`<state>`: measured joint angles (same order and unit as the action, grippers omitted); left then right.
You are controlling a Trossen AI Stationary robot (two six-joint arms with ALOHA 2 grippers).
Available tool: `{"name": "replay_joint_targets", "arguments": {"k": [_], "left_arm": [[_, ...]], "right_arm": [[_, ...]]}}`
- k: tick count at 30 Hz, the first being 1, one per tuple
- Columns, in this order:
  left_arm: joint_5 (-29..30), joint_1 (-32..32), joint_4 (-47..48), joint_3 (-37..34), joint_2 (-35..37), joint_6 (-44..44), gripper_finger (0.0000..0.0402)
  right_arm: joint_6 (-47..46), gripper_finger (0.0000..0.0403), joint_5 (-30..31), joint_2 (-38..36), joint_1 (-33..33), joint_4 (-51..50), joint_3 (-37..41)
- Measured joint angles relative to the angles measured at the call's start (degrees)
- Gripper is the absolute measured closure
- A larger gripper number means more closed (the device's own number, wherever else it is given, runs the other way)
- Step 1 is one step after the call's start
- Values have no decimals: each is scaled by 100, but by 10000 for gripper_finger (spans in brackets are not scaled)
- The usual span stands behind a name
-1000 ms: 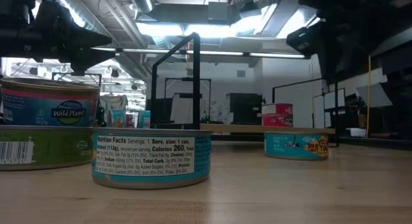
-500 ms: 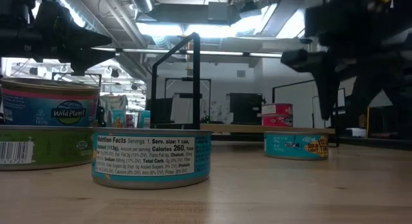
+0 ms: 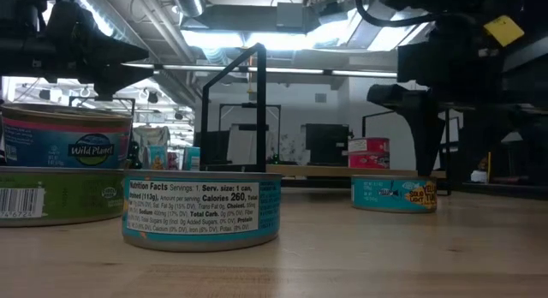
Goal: Stack canned seafood by type on shelf
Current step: Put the light blue tuna can on the shelf
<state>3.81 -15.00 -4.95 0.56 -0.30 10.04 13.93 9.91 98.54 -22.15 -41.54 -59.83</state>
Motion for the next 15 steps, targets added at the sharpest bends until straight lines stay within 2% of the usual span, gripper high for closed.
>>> {"name": "replay_joint_targets", "arguments": {"k": [4,13,15], "left_arm": [[0,1,0,-1,0,0,139],[0,2,2,-2,-1,0,139],[0,2,2,-1,0,1,139]], "right_arm": [[-7,285,9,0,0,4,0],[-60,385,58,1,6,12,-4],[-69,397,44,0,4,11,-7]]}}
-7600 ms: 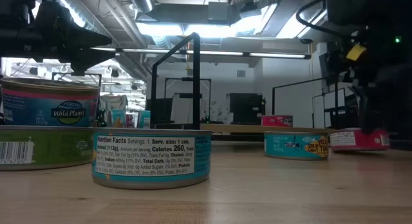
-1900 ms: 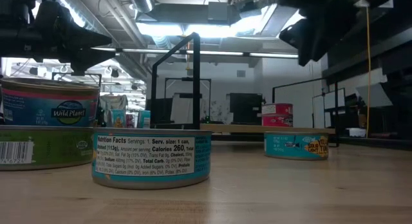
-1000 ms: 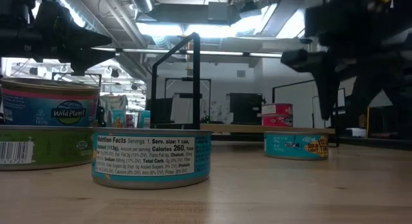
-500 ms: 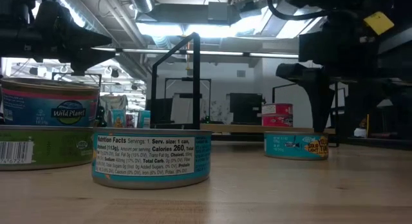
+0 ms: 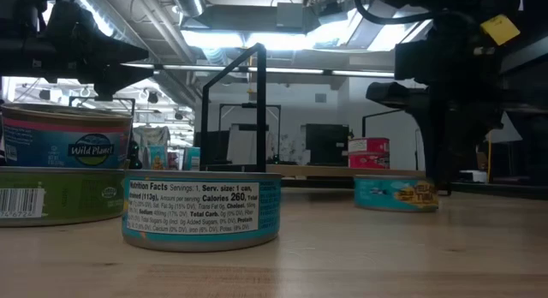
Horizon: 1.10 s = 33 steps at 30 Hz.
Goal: Stack canned seafood by type on shelf
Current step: Put the light blue tuna can on the shelf
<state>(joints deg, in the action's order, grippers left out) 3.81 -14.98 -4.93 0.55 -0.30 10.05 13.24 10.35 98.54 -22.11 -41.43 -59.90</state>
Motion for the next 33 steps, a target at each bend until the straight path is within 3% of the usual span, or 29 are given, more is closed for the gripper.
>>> {"name": "replay_joint_targets", "arguments": {"k": [33], "left_arm": [[0,-2,0,1,0,-1,139]], "right_arm": [[-298,403,-139,33,0,-127,-192]]}}
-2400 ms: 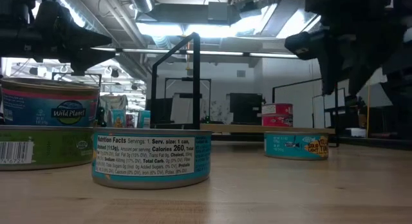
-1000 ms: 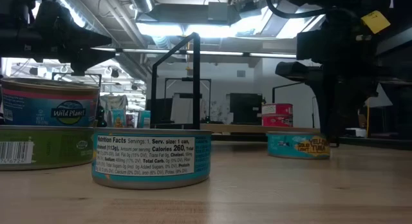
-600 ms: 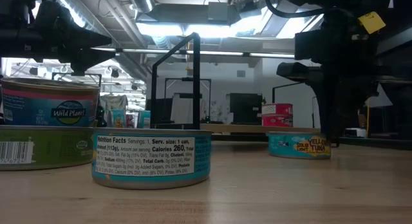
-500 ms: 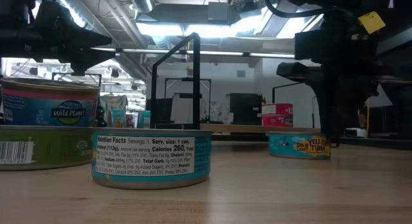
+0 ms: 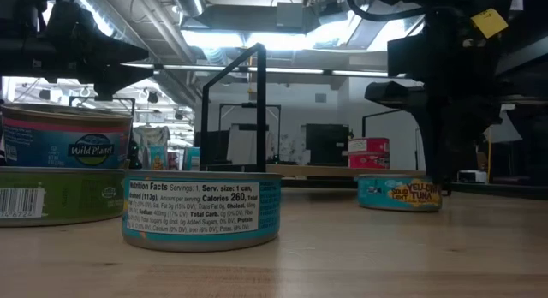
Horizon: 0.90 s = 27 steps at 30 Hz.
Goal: Stack canned seafood by type on shelf
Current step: Put the light blue tuna can on the shelf
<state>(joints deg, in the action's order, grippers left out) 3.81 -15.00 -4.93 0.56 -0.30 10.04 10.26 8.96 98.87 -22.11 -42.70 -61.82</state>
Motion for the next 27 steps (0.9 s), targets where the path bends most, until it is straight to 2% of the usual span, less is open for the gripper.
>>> {"name": "replay_joint_targets", "arguments": {"k": [15,27], "left_arm": [[0,2,0,0,-2,0,139],[0,2,0,-2,-2,0,139]], "right_arm": [[1,403,41,-22,0,-97,-11],[-166,403,35,-396,-4,-140,-13]]}}
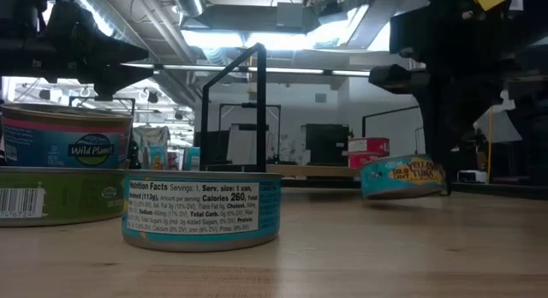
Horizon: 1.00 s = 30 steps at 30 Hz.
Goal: Stack canned seafood by type on shelf
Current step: Put the light blue tuna can on the shelf
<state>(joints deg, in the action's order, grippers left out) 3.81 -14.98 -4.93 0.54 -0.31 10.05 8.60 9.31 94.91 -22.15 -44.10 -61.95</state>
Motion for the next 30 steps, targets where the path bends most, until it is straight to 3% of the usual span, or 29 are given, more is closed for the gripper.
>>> {"name": "replay_joint_targets", "arguments": {"k": [17,25,30], "left_arm": [[2,-2,2,0,2,0,139],[0,0,-2,4,-31,0,139],[2,-1,1,4,-31,2,139]], "right_arm": [[-103,403,-25,-298,4,-286,-22],[-61,403,78,-359,4,-1086,-694],[264,403,453,-359,20,-1438,-1083]]}}
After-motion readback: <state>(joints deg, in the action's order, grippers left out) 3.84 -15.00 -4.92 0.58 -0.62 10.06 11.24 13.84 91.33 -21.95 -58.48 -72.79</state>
